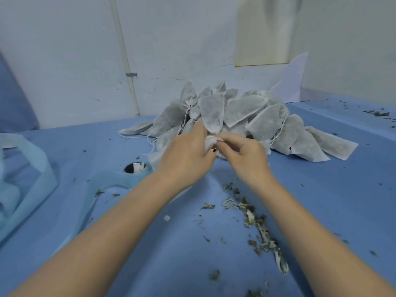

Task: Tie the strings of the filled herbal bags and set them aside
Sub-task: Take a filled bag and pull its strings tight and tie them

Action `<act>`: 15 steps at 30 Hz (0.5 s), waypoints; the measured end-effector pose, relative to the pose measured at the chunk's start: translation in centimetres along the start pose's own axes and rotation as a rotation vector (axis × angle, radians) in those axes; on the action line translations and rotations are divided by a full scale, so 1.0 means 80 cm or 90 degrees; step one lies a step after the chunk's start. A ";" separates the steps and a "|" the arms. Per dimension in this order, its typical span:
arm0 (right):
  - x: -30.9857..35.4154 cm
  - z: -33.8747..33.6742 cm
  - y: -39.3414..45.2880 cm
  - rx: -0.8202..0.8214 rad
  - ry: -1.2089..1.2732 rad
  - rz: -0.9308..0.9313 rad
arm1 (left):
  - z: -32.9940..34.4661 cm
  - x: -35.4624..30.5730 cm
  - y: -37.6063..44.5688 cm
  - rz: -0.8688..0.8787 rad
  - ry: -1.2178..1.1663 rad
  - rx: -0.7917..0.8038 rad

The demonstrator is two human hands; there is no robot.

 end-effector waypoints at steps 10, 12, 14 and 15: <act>0.011 0.008 -0.008 0.174 0.039 0.087 | -0.004 0.017 -0.040 -0.077 -0.034 0.082; 0.015 0.008 -0.007 0.161 -0.078 0.023 | -0.006 0.015 -0.039 -0.079 0.022 0.070; 0.018 0.009 -0.007 0.155 -0.207 -0.057 | -0.009 0.013 -0.038 -0.083 0.097 0.059; 0.018 0.009 -0.007 0.157 -0.244 -0.082 | -0.010 0.013 -0.039 -0.086 0.126 0.059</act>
Point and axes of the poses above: each hand's wrist, its own y-axis towards the middle knuckle, its own z-axis out of the palm, x = y × z, the point moved 2 cm from there along y, towards the middle knuckle, and after that the axes turned 6 degrees about y, right-handed, at the moved point
